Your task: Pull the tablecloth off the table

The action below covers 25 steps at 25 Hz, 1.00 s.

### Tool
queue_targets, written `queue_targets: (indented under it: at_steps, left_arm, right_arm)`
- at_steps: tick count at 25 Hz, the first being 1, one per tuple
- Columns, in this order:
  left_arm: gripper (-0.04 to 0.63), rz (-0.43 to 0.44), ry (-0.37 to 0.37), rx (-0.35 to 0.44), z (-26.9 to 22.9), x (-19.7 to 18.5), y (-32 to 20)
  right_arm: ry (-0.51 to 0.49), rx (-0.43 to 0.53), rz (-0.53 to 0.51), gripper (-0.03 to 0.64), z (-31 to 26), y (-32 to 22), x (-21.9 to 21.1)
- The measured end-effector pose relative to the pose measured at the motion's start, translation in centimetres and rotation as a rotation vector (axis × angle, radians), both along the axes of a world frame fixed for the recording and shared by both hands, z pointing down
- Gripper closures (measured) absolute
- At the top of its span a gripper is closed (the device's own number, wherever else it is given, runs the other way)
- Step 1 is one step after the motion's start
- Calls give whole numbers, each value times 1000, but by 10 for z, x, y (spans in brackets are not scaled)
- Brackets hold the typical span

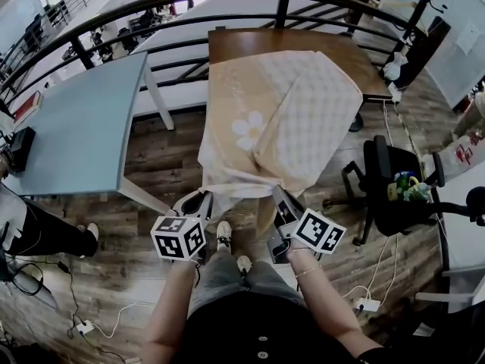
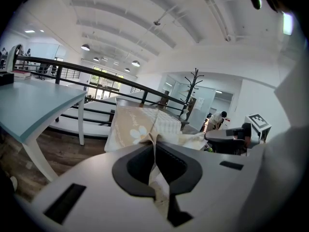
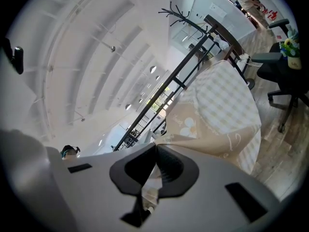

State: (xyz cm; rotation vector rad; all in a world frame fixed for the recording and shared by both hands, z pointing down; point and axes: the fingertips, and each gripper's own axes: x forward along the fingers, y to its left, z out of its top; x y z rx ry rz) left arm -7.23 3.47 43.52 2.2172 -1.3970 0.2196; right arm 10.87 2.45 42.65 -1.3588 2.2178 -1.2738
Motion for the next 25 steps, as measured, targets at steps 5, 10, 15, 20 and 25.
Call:
queue_targets:
  at_steps: [5,10,15,20,25]
  left_arm:
    - [575,-3,3,-23,4,1,22]
    - [575,7,6,-33,5,-7,31]
    - [575,43,13,-27,1,-11,35]
    - [575,85,15,-31,-4,-18,47]
    - [575,119,25,-36,-2,-26,62]
  right_arm:
    - [-7,-22,-7,589,5,23,0]
    - [-15,-33,1,588,6,32,-9]
    - [-14,-33,29,588,4,45,-16]
    - [-20,-42,54,588,1,65,-29]
    - [-15,-38,69,588,2,83,-43]
